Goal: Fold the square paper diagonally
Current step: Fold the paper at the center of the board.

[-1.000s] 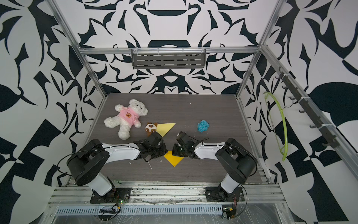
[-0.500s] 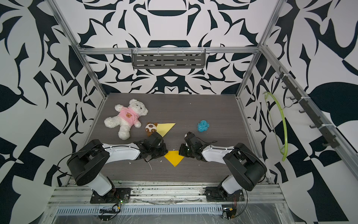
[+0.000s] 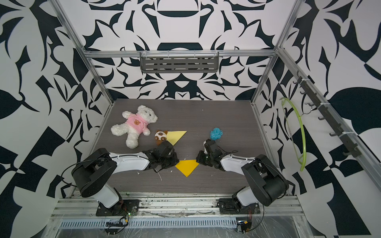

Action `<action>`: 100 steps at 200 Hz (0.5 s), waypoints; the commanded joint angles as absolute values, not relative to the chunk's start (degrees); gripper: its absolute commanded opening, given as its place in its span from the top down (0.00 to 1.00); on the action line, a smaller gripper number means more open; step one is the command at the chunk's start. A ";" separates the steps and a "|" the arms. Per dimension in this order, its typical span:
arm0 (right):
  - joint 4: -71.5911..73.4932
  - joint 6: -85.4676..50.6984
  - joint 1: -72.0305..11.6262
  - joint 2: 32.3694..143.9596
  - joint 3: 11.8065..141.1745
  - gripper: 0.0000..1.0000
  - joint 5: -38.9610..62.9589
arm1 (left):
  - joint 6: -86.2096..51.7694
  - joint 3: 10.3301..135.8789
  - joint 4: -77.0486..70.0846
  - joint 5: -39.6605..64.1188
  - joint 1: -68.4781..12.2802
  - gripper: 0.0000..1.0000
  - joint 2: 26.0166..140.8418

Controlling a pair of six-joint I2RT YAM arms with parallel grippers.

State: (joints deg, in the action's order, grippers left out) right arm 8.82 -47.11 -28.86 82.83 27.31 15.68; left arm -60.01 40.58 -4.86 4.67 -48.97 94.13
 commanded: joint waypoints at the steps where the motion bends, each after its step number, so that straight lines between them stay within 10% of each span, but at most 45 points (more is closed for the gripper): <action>1: 2.13 -45.48 -27.68 82.27 25.03 0.95 12.51 | -59.77 37.97 1.66 3.87 -49.57 1.00 96.24; 100: -0.48 -43.68 -24.54 78.38 21.88 0.95 11.61 | -59.77 37.60 1.85 3.65 -49.57 1.00 95.72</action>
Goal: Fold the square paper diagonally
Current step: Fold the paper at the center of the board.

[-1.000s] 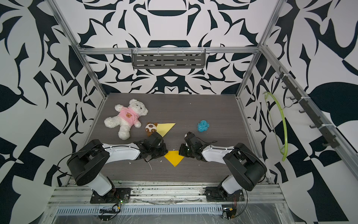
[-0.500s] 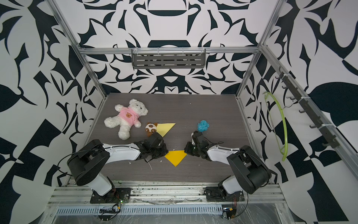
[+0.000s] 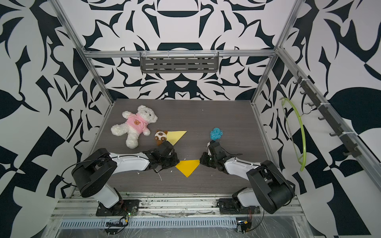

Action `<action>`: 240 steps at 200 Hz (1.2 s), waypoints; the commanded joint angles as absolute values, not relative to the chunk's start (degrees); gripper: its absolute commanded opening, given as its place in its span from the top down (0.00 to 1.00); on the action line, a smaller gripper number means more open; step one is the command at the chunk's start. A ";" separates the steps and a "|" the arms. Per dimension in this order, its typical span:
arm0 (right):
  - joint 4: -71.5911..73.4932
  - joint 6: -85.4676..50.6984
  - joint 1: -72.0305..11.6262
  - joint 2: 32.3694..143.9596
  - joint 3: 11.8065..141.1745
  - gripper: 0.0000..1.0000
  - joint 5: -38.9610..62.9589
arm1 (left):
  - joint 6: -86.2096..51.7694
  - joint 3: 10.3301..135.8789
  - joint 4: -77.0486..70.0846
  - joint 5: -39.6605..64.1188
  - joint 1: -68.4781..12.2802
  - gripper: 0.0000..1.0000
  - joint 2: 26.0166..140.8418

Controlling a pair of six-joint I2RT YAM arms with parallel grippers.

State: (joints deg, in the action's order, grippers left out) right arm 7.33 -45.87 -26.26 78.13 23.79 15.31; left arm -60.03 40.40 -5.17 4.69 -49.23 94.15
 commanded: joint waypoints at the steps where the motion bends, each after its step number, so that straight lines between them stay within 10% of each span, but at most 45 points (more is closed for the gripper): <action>1: -0.50 -43.68 -24.49 78.34 21.88 0.95 11.65 | -59.72 37.61 1.89 3.63 -49.57 1.00 95.71; 240: -16.98 -37.35 -24.10 56.43 30.86 0.84 15.88 | -53.22 51.48 10.66 3.04 -49.57 0.91 82.91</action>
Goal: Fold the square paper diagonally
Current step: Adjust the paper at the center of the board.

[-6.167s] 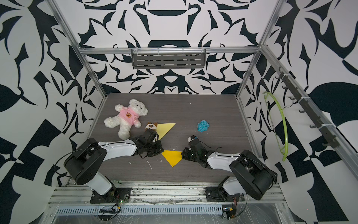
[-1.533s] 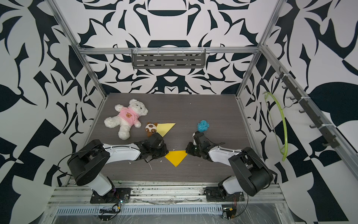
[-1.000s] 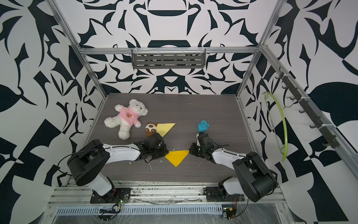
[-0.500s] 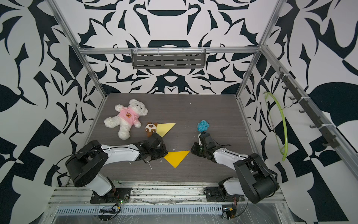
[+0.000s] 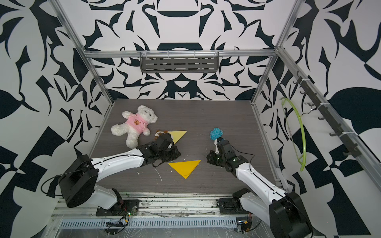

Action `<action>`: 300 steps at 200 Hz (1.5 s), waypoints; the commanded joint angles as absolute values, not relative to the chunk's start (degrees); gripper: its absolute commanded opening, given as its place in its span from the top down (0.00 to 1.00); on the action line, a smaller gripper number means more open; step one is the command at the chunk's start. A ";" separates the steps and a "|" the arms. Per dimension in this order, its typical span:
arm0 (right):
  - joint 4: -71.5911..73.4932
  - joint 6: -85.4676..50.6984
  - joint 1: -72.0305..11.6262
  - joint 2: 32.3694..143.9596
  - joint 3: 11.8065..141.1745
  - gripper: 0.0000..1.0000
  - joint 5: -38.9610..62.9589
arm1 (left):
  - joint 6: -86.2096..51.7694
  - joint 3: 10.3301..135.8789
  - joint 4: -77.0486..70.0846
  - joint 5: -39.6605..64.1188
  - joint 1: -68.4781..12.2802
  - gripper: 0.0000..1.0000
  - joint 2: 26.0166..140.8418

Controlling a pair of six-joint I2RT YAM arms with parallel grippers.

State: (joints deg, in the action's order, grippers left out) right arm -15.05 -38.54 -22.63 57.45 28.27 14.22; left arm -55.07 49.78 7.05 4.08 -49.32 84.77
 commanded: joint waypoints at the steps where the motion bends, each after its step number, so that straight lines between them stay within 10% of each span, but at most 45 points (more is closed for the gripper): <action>1: -16.97 -37.35 -24.27 56.47 30.94 0.84 15.85 | -53.15 51.49 10.78 2.93 -49.57 0.91 82.85; 74: -17.16 -34.81 -45.67 69.75 39.87 0.85 6.15 | -54.46 44.82 12.96 1.66 -49.06 0.88 75.90; 300: -13.24 -40.59 -45.73 78.94 32.26 0.95 1.75 | -50.51 49.81 8.41 4.18 -51.24 1.00 99.96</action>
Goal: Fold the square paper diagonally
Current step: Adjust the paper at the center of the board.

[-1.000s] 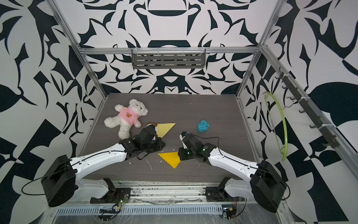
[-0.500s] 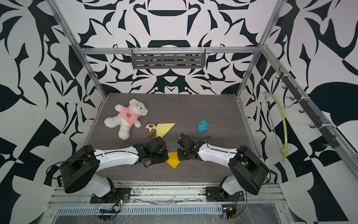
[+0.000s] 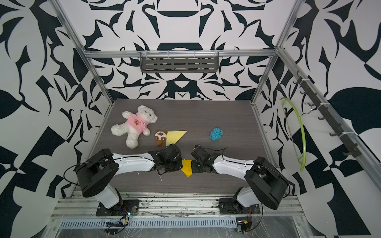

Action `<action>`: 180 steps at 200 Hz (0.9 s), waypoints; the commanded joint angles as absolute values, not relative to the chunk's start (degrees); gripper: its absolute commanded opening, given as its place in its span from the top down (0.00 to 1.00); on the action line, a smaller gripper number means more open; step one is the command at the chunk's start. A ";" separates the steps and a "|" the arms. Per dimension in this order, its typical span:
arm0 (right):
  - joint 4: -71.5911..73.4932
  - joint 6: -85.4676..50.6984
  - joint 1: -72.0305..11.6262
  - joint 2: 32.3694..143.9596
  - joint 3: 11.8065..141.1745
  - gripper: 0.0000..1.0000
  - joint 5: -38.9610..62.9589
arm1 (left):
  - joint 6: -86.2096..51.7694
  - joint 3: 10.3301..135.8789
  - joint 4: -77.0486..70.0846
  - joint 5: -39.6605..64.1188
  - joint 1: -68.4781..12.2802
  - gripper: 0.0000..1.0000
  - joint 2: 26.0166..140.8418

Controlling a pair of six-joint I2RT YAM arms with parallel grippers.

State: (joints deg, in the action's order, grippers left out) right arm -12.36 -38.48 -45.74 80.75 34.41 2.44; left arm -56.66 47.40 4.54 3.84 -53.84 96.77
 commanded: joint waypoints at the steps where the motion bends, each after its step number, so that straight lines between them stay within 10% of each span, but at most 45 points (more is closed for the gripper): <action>1: -13.21 -40.60 -45.76 78.93 32.21 0.95 1.75 | -50.17 50.00 8.38 4.29 -51.19 1.00 100.08; 180: -10.30 -37.46 -33.61 70.10 29.91 0.93 11.44 | -39.82 60.55 5.94 9.87 -50.10 1.00 107.40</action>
State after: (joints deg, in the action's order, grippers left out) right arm -9.56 -41.34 -34.65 68.47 29.50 7.75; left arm -39.11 61.39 5.34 9.96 -50.22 108.44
